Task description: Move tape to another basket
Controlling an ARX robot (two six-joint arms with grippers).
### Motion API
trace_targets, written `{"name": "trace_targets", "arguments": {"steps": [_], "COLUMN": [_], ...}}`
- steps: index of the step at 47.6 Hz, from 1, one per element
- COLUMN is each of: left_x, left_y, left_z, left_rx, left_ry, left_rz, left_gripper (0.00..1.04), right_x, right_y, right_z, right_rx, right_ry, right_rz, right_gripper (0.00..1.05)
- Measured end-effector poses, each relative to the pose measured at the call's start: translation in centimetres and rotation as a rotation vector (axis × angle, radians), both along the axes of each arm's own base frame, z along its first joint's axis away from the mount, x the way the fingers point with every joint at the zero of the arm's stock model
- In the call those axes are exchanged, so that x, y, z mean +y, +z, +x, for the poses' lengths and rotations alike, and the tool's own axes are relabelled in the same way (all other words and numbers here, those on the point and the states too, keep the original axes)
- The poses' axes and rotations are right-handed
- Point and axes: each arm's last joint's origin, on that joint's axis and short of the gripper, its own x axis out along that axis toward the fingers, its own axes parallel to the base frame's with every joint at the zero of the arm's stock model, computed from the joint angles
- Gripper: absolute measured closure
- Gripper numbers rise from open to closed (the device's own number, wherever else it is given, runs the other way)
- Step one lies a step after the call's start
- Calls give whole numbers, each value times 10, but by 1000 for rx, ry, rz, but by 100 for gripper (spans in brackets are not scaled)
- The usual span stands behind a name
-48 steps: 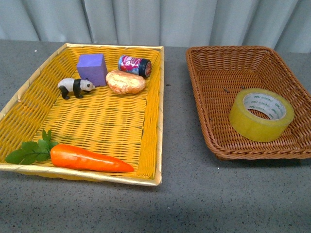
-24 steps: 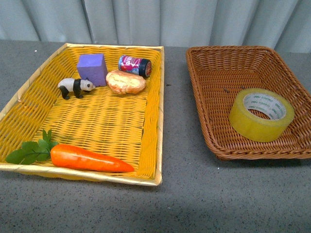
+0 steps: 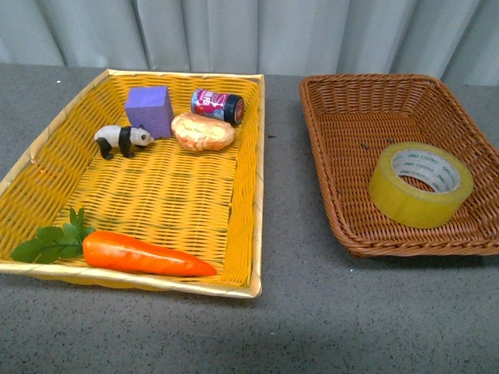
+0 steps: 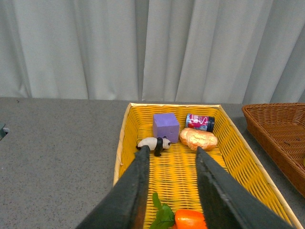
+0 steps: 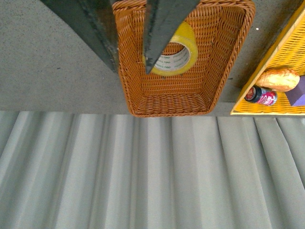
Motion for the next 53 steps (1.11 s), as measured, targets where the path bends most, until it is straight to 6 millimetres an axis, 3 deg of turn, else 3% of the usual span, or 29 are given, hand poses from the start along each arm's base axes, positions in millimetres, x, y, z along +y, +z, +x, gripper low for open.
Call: {"name": "trace_targets", "arguments": {"steps": [2, 18, 22, 53], "left_x": [0, 0, 0, 0], "left_y": [0, 0, 0, 0], "left_z": [0, 0, 0, 0], "left_rx": [0, 0, 0, 0], "left_ry": [0, 0, 0, 0], "left_rz": [0, 0, 0, 0], "left_gripper": [65, 8, 7, 7], "right_x": [0, 0, 0, 0], "right_y": [0, 0, 0, 0], "right_z": [0, 0, 0, 0], "right_rx": [0, 0, 0, 0], "right_ry": [0, 0, 0, 0], "right_rz": [0, 0, 0, 0], "right_gripper": [78, 21, 8, 9]}}
